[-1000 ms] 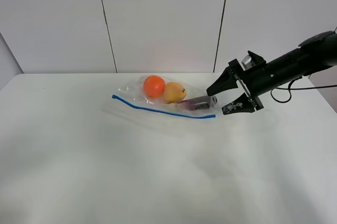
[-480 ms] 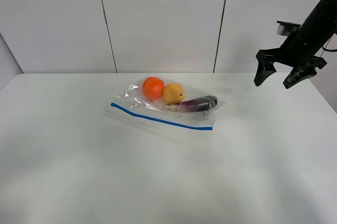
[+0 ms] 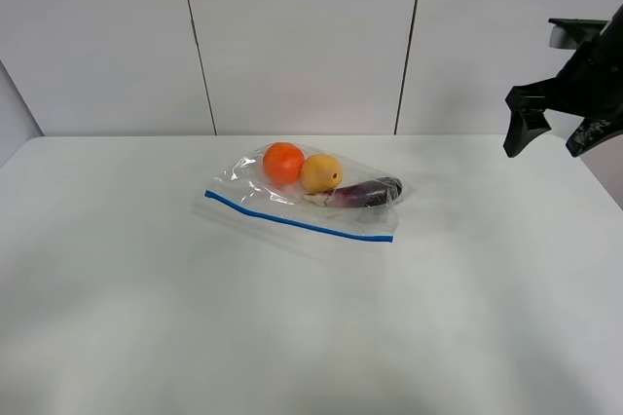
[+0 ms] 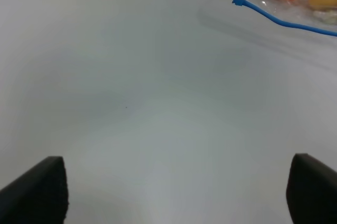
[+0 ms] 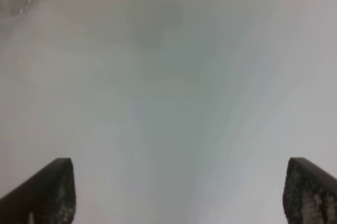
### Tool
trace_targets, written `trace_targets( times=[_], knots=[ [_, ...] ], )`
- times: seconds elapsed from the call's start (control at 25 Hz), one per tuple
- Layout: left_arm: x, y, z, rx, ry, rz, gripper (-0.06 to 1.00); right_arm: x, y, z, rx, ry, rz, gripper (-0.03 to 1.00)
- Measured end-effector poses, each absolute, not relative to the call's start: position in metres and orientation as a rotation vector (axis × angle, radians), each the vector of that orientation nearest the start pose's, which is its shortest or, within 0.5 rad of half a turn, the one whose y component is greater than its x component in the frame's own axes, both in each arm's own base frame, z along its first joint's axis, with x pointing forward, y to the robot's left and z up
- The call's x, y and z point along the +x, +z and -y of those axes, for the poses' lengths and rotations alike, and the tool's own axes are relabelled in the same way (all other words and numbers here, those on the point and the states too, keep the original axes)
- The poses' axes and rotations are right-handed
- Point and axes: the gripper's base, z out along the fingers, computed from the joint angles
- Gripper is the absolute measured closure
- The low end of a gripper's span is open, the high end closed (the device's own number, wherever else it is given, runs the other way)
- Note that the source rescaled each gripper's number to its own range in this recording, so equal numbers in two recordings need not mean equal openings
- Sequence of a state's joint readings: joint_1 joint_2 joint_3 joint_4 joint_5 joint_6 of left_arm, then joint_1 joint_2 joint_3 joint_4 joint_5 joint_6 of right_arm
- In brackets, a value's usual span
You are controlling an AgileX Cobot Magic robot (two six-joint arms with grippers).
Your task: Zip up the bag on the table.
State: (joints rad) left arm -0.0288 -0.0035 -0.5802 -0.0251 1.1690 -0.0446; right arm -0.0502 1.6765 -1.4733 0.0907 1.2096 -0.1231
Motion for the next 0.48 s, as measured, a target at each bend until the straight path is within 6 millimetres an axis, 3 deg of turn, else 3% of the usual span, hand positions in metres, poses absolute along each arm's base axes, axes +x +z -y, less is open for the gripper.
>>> trace_targets(
  times=[0.24, 0.48],
  knots=[
    [-0.020, 0.290, 0.001, -0.012, -0.074, -2.069, -0.03, 0.283, 0.314, 0.007, -0.070, 0.097, -2.883, -0.02],
    [-0.020, 0.290, 0.001, -0.013, -0.071, -2.069, -0.03, 0.217, 0.301, 0.003, -0.056, 0.102, -2.913, -0.02]
  ],
)
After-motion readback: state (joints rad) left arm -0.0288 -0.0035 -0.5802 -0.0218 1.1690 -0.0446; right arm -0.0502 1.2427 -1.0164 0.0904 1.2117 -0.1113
